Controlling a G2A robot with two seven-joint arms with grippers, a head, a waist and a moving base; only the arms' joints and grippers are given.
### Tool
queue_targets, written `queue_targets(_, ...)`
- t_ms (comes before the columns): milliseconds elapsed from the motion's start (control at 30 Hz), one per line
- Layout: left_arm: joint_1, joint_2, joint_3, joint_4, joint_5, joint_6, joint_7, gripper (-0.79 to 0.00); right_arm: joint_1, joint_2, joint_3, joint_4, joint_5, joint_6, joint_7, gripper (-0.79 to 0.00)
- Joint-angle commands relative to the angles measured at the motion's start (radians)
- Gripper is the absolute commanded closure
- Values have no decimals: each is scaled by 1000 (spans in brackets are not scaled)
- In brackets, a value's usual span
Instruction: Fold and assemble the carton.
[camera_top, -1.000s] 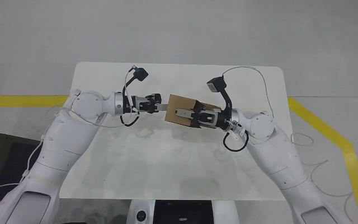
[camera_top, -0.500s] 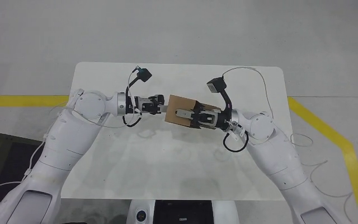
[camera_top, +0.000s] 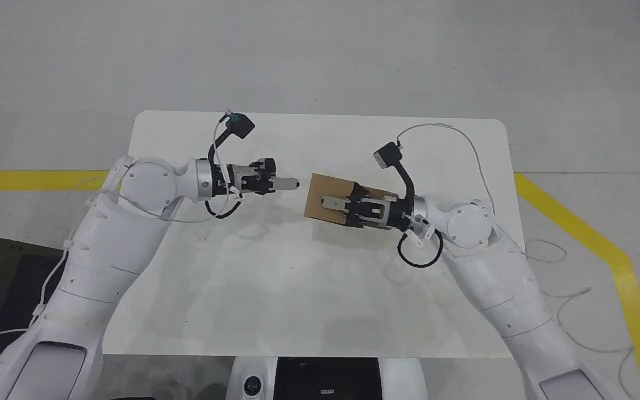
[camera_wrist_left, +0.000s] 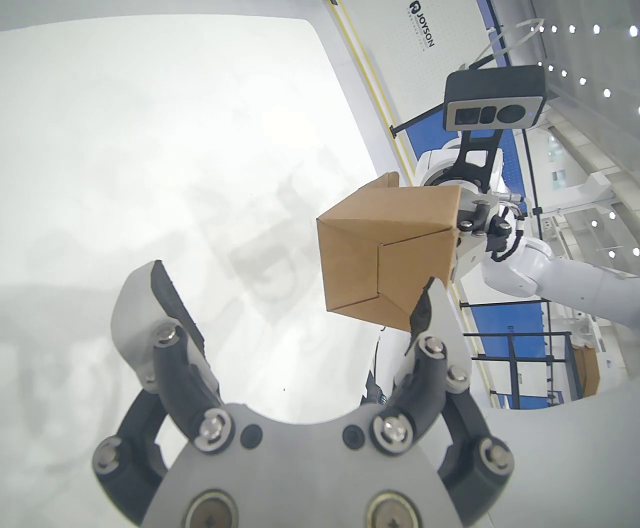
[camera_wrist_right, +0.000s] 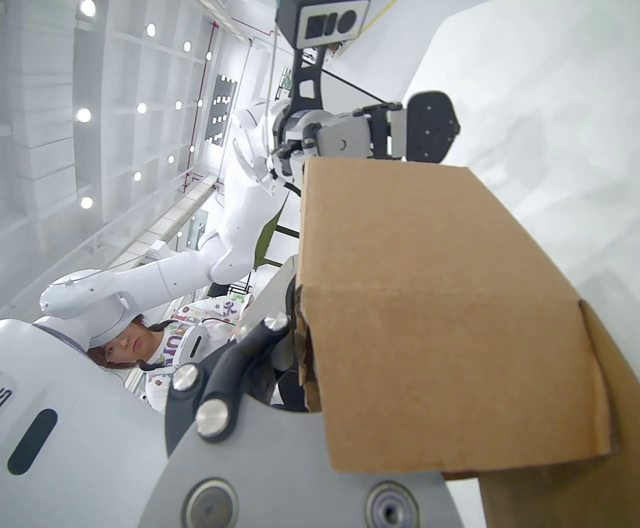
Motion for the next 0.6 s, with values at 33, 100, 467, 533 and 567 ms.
queue_targets(33,16,7,-20,-24,47,-19,22,-785,20,-5,-22,34,-14,21,6,0)
queue_targets(100,27,12,-33,-41,90,-41,43,-785,41,-12,-43,64,-21,35,11,0)
queue_targets(467,84,33,-89,-114,373,-144,197,-785,181,-72,-186,296,-9,67,23,0)
queue_targets(533,96,36,-99,-126,415,-178,226,-785,202,-85,-209,335,-4,67,24,0)
queue_targets(567,102,38,-103,-131,435,-197,238,-785,212,-91,-219,354,-3,67,24,0)
